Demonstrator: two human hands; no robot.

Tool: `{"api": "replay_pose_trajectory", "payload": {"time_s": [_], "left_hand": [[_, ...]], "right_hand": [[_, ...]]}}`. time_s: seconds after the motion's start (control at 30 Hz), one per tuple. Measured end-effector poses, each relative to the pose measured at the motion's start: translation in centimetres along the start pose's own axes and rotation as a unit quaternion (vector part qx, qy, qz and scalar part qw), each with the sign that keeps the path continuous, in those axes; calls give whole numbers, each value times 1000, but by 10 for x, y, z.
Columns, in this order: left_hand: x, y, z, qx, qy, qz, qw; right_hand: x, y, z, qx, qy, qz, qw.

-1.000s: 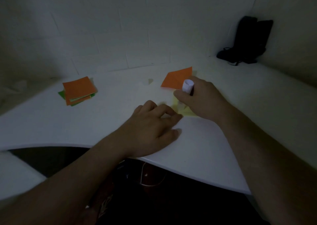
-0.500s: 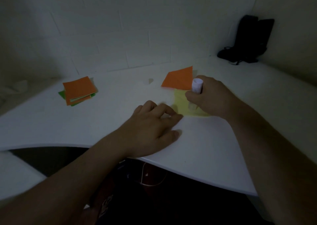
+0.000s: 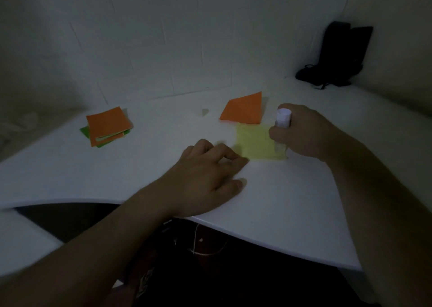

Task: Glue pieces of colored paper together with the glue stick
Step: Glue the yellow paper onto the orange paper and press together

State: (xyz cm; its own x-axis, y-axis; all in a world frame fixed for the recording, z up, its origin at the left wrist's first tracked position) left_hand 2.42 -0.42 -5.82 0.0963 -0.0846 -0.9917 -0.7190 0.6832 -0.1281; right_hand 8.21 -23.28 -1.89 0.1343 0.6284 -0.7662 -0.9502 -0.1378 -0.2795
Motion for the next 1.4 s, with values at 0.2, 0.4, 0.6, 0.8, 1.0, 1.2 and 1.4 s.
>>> {"api": "replay_pose_trajectory", "payload": {"time_s": [0.2, 0.4, 0.6, 0.8, 1.0, 1.2, 1.4], "left_hand": [[0, 0, -1, 1, -6, 0, 1000], [4, -2, 1, 9, -12, 1, 1000], [-1, 1, -2, 4, -5, -11, 1000], [0, 0, -1, 3, -9, -1, 1000], [-1, 2, -2, 1, -6, -15, 1000], [-2, 1, -2, 5, -5, -15, 1000], [-1, 0, -2, 8, -13, -10, 1000]], "right_hand": [[-4, 0, 2, -18, 101, -26, 994], [-2, 0, 23, -49, 46, -120, 990], [-5, -1, 8, -27, -25, -85, 996], [0, 0, 5, -35, -9, -11, 999], [-5, 2, 4, -27, 48, -4, 998], [-5, -1, 17, -27, 21, -106, 994], [30, -2, 42, -30, -29, -39, 998]]}}
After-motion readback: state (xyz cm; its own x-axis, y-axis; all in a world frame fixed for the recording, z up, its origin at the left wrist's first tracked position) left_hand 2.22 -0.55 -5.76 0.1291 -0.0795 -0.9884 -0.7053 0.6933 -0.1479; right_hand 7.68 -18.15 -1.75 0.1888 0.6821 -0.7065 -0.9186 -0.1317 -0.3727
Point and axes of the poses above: each hand's wrist, its own y-axis away from the middle knuckle, its own x-axis out of the palm, z = x × y, the point moved 5 cm from there along -y, towards the middle knuckle
